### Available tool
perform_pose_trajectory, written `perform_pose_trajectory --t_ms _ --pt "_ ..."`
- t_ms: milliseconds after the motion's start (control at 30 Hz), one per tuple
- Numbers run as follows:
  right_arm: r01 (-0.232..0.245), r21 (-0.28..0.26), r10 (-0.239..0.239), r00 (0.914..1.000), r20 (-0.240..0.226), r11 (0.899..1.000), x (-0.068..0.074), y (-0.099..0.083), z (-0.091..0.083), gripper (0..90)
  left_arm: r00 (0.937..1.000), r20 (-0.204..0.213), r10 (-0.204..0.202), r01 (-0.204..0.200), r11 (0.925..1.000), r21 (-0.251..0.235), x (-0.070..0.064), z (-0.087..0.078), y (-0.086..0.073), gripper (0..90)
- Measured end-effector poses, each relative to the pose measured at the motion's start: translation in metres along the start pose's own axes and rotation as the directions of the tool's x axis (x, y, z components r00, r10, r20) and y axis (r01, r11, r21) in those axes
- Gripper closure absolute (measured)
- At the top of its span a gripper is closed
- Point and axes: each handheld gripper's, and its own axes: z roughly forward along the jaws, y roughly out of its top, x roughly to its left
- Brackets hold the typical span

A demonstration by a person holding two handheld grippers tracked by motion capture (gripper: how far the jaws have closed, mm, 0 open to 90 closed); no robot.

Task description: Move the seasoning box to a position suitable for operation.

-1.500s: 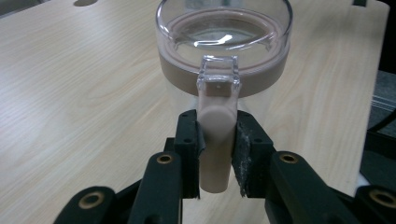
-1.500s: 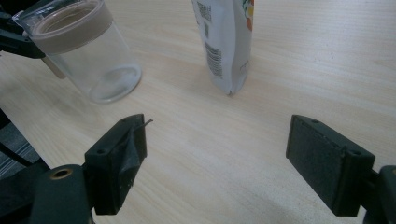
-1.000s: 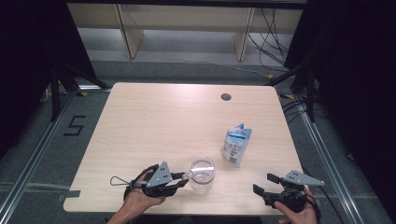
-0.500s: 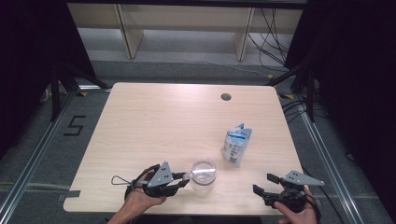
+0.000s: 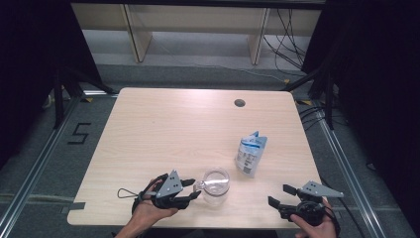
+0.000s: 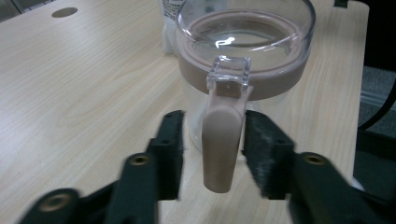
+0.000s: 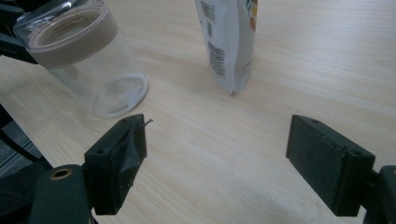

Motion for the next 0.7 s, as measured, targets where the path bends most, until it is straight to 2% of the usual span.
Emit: perform_pose_trajectory --t_ms 33,67,100,167,233,333,367,400,500,567,600,633,700 --pt "0.003 0.001 -0.003 1.0 -0.003 1.0 0.0 0.0 0.0 23.0 0.9998 0.003 -0.019 0.019 0.9998 -0.008 -0.001 -0.002 0.0 52.7" --pt "-0.046 0.012 0.046 0.9988 -0.015 0.999 0.004 0.0 -0.001 23.6 0.9999 -0.003 -0.011 0.011 0.9999 -0.006 0.0 -0.005 0.0 50.8" --pt "-0.051 0.015 0.051 0.9986 -0.016 0.999 0.005 0.0 -0.001 23.5 0.9995 -0.002 -0.031 0.031 0.9995 -0.011 0.0 -0.007 0.0 48.3" --pt "-0.045 0.003 0.045 0.9986 -0.028 0.999 0.005 0.0 0.001 23.7 0.9989 0.005 -0.046 0.046 0.9986 -0.026 -0.001 -0.012 0.001 47.4" --pt "-0.002 -0.003 0.002 0.9995 -0.032 1.0 0.002 0.0 0.001 24.8 0.9991 0.021 -0.037 0.038 0.9983 -0.043 -0.002 -0.018 0.002 49.8" --pt "0.001 -0.007 -0.001 0.9994 -0.034 1.0 0.003 0.0 0.001 25.6 0.9988 0.02 -0.046 0.047 0.9965 -0.069 -0.005 -0.025 0.006 51.6" --pt "-0.022 -0.001 0.022 0.9993 -0.031 1.0 0.005 0.0 0.0 26.0 0.9983 0.025 -0.053 0.055 0.9955 -0.078 -0.006 -0.027 0.008 53.8" --pt "0.017 0.002 -0.017 0.9995 -0.025 1.0 0.003 0.0 0.0 26.5 0.998 0.022 -0.058 0.06 0.9938 -0.093 -0.007 -0.029 0.01 56.2" --pt "0.014 -0.009 -0.014 0.9995 -0.029 1.0 0.004 0.0 0.002 27.4 0.9969 0.024 -0.074 0.077 0.9899 -0.119 -0.009 -0.032 0.014 66.2" --pt "0.013 0.006 -0.012 0.9996 -0.027 1.0 0.004 0.0 0.0 27.6 0.9979 0.015 -0.064 0.065 0.9912 -0.115 -0.01 -0.032 0.018 70.8" --pt "0.027 0.003 -0.027 0.9994 -0.021 1.0 0.003 0.001 0.0 27.9 0.9977 0.007 -0.067 0.067 0.9913 -0.113 -0.01 -0.032 0.02 72.8" --pt "0.013 0.001 -0.012 0.9996 -0.025 1.0 0.005 0.0 0.0 28.3 0.9974 0.003 -0.072 0.072 0.9907 -0.116 -0.011 -0.031 0.021 74.5" --pt "0.018 0.009 -0.018 0.9994 -0.031 1.0 0.005 0.0 0.0 28.7 0.9973 -0.009 -0.073 0.072 0.9902 -0.12 -0.01 -0.029 0.024 78.2"
